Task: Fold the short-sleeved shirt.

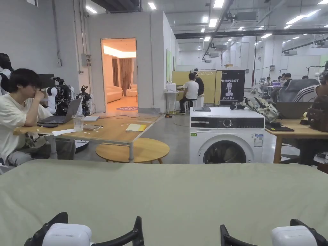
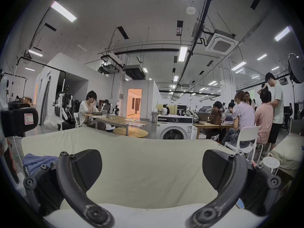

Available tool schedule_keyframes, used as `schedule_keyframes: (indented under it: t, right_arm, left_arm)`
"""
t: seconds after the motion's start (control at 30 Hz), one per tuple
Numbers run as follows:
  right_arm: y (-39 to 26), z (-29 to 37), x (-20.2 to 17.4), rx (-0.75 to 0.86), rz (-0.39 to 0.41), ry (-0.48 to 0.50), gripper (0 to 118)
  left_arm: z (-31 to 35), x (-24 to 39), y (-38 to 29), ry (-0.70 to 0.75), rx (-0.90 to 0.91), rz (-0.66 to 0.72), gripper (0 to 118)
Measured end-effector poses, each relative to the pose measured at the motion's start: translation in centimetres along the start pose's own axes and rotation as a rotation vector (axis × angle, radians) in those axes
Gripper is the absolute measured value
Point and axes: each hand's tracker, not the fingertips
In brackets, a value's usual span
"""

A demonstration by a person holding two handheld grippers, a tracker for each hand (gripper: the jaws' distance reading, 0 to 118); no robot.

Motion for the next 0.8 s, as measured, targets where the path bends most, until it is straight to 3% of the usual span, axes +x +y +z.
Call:
schedule_keyframes:
  t: [0.1, 0.13, 0.17, 0.23, 0.3, 0.33, 0.4, 0.5, 0.57, 0.8]
  right_arm:
    - [-0.1, -0.1, 0.1, -0.009, -0.005, 0.002, 117]
    - [-0.1, -0.1, 0.1, -0.014, -0.006, -0.001, 112]
    - [-0.1, -0.1, 0.1, -0.021, -0.01, -0.003, 99]
    - [-0.1, 0.0, 0.1, -0.015, -0.02, -0.009, 93]
    - [-0.1, -0.3, 0.2, -0.022, -0.026, -0.027, 49]
    - [-0.1, -0.3, 0.4, -0.025, -0.029, -0.027, 33]
    - [-0.2, -0.2, 0.6, -0.035, -0.05, -0.013, 8]
    - [-0.6, 0.0, 1.0, -0.036, -0.099, 0.046, 0]
    - [-0.7, 0.1, 0.7, -0.035, -0.078, 0.006, 0]
    - [-0.9, -0.7, -0.5, -0.066, -0.024, 0.003, 0]
  left_arm:
    - [0.0, 0.0, 0.0, 0.008, -0.003, 0.004, 118]
    - [0.1, 0.0, 0.0, 0.013, -0.002, 0.003, 117]
    - [0.2, 0.1, 0.1, 0.017, 0.002, 0.001, 107]
    - [0.3, 0.1, 0.3, -0.005, 0.015, -0.011, 102]
    - [0.3, 0.4, 0.3, 0.021, -0.004, -0.062, 40]
    - [0.2, 0.5, 0.3, 0.023, -0.015, -0.081, 17]
    - [0.3, 0.5, 0.0, -0.023, -0.013, -0.076, 3]
    - [-0.1, 0.7, 0.0, -0.019, -0.053, -0.011, 0]
    - [-0.4, 0.6, -0.1, -0.009, -0.055, -0.009, 0]
    - [-0.2, -1.4, -0.5, 0.03, -0.036, -0.005, 0]
